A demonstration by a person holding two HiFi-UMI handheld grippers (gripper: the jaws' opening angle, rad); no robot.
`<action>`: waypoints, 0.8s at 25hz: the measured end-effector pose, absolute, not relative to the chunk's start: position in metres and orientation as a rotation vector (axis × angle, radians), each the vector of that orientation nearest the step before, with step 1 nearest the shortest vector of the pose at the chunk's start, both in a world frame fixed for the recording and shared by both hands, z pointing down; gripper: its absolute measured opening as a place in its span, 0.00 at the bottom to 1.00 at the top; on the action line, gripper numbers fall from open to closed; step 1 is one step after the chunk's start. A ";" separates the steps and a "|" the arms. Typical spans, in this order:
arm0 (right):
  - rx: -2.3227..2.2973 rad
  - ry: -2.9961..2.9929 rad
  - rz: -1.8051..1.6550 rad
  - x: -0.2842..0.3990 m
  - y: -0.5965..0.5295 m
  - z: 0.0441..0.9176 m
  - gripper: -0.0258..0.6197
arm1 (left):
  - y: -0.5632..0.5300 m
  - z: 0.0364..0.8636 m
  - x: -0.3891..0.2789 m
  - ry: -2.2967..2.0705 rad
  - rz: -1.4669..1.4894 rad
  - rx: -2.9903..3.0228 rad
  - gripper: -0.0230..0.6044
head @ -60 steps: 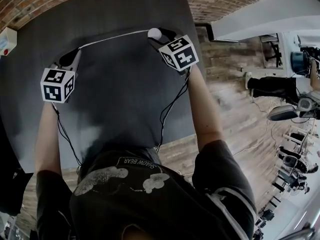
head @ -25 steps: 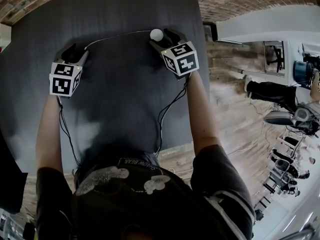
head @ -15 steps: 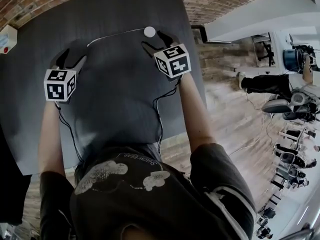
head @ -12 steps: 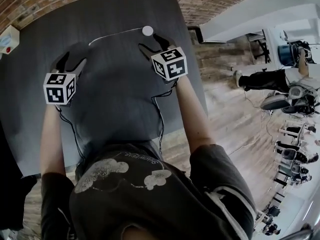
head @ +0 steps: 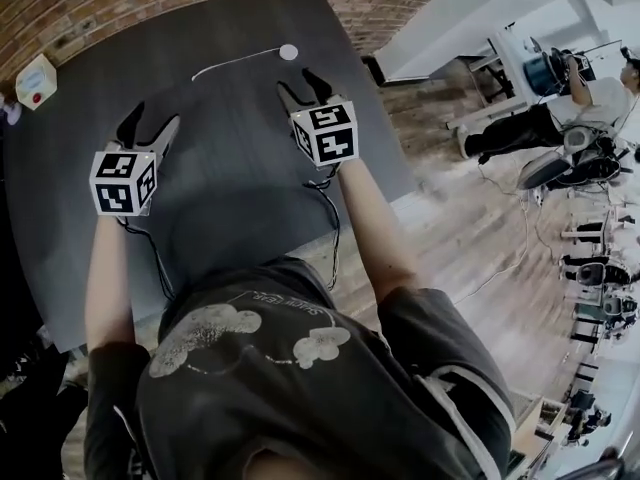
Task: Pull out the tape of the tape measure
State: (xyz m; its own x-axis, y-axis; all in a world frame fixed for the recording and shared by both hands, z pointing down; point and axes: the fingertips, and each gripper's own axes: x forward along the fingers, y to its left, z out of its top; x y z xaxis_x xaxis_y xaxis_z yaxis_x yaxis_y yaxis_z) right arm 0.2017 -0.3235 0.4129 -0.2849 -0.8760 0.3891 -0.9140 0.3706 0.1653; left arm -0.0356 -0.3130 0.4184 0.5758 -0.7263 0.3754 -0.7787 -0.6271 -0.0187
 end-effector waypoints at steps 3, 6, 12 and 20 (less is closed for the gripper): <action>1.663 -2.169 0.094 0.195 -0.303 0.394 0.27 | -0.293 0.402 -0.045 -1.249 0.486 2.694 0.52; 1.748 -2.152 0.082 0.181 -0.279 0.379 0.14 | -0.277 0.391 -0.060 -1.232 0.449 2.723 0.44; 1.810 -2.172 0.116 0.147 -0.223 0.370 0.09 | -0.242 0.378 -0.086 -1.206 0.399 2.764 0.21; 1.870 -2.083 0.121 0.112 -0.156 0.375 0.09 | -0.193 0.379 -0.126 -1.125 0.354 2.784 0.05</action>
